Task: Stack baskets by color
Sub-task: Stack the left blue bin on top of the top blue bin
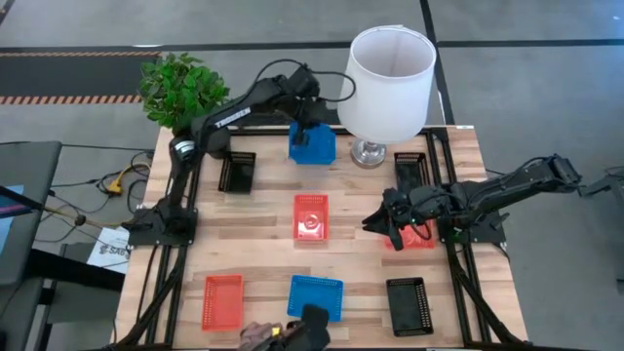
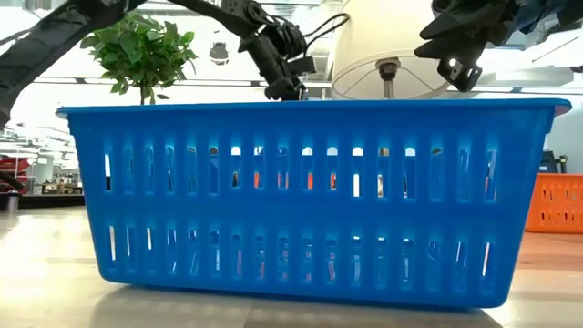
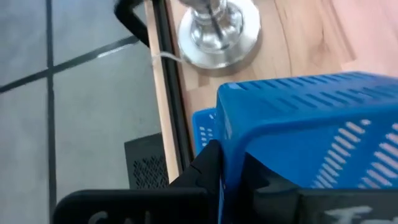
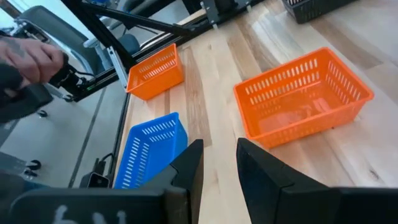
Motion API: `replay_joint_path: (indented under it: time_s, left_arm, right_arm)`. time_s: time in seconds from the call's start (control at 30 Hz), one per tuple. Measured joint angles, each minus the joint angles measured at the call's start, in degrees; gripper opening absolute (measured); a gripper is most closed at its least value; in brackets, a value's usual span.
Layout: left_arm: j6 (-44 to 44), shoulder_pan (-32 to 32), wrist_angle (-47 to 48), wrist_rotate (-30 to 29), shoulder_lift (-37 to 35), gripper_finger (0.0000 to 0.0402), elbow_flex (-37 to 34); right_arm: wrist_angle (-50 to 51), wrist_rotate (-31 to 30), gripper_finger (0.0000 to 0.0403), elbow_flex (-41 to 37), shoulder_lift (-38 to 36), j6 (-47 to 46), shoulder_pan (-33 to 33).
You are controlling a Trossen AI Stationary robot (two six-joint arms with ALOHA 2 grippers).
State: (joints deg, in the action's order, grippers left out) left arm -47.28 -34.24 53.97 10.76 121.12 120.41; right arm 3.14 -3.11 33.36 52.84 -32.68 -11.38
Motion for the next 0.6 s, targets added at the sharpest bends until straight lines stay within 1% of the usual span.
replay_joint_path:
  time_s: [0.2, 0.4, 0.6]
  left_arm:
    - [-3.0, -0.6, 0.6, 0.6, 0.1, 0.0, 0.1]
    - [-2.8, -2.4, 0.8, 2.6, 1.1, 0.0, -0.5]
    - [-2.7, -2.5, 0.5, 2.5, 2.9, 0.0, -0.5]
  right_arm:
    - [0.0, -0.3, 0.0116, 0.0, 0.0, -0.3, -0.3]
    - [0.0, -0.3, 0.0116, 0.0, 0.0, 0.0, -0.3]
    - [0.1, -0.4, 0.0116, 0.0, 0.0, 0.6, -0.2]
